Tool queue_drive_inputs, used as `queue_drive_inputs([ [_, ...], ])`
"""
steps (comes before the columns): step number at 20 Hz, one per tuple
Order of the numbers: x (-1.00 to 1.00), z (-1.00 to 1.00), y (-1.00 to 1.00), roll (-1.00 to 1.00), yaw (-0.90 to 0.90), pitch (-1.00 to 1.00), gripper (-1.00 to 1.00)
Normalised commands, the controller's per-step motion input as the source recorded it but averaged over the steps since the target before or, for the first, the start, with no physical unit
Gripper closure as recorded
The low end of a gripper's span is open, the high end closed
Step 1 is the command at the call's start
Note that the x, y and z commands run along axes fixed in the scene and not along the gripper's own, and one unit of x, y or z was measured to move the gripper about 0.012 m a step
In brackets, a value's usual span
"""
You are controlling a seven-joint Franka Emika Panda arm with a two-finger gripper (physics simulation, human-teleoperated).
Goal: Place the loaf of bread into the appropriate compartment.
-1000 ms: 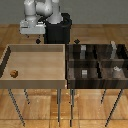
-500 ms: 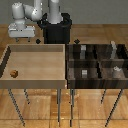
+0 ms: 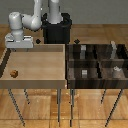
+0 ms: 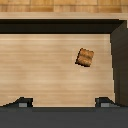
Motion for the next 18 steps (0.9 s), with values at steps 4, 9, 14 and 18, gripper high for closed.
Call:
queue_drive_inputs([
  [4,1.0,0.0,0.0,0.0,0.0,0.0,-1.0],
  [9,0.6,0.0,-0.4,0.0,0.0,0.0,-1.0],
  [14,0.2,0.0,-0.6,0.0,0.0,0.0,-1.0],
  [18,0.75,0.0,0.25,0.0,0.0,0.0,-1.0],
])
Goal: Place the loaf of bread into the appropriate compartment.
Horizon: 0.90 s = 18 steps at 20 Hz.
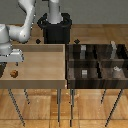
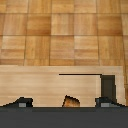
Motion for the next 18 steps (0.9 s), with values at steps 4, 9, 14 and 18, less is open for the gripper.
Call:
queue_drive_inputs([
  [4,-0.75,0.0,0.0,0.0,0.0,0.0,-1.0],
  [9,-0.6,0.0,0.0,0.0,0.0,0.0,-1.0],
  [14,-0.2,0.0,0.0,0.0,0.0,0.0,-1.0],
  [18,-0.75,0.0,0.0,0.0,0.0,0.0,-1.0],
])
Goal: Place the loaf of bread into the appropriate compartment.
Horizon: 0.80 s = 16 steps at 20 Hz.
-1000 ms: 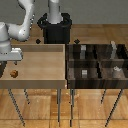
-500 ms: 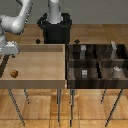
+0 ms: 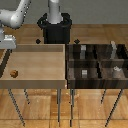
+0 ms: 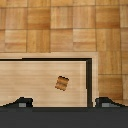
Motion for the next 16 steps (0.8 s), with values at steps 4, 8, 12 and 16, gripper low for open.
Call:
queue_drive_inputs([
  [4,-1.0,-0.06,0.0,0.0,0.0,0.0,-1.0],
  [8,0.0,-0.75,0.0,0.0,0.0,0.0,-1.0],
  [12,0.0,-1.0,0.0,0.0,0.0,0.0,-1.0],
  [16,0.0,-1.0,-0.05,0.0,0.0,0.0,-1.0],
])
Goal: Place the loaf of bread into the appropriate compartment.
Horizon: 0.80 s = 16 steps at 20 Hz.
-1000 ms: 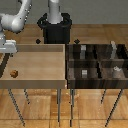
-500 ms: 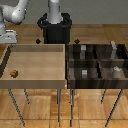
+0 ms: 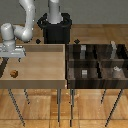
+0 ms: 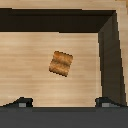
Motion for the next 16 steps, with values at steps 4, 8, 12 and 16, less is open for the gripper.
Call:
queue_drive_inputs([
  [4,0.0,0.0,-0.5,0.0,0.0,0.0,-1.0],
  [8,0.25,-0.25,0.0,0.0,0.0,0.0,-1.0],
  [12,0.25,-0.5,0.0,0.0,0.0,0.0,-1.0],
  [16,0.25,-0.08,0.0,0.0,0.0,0.0,-1.0],
])
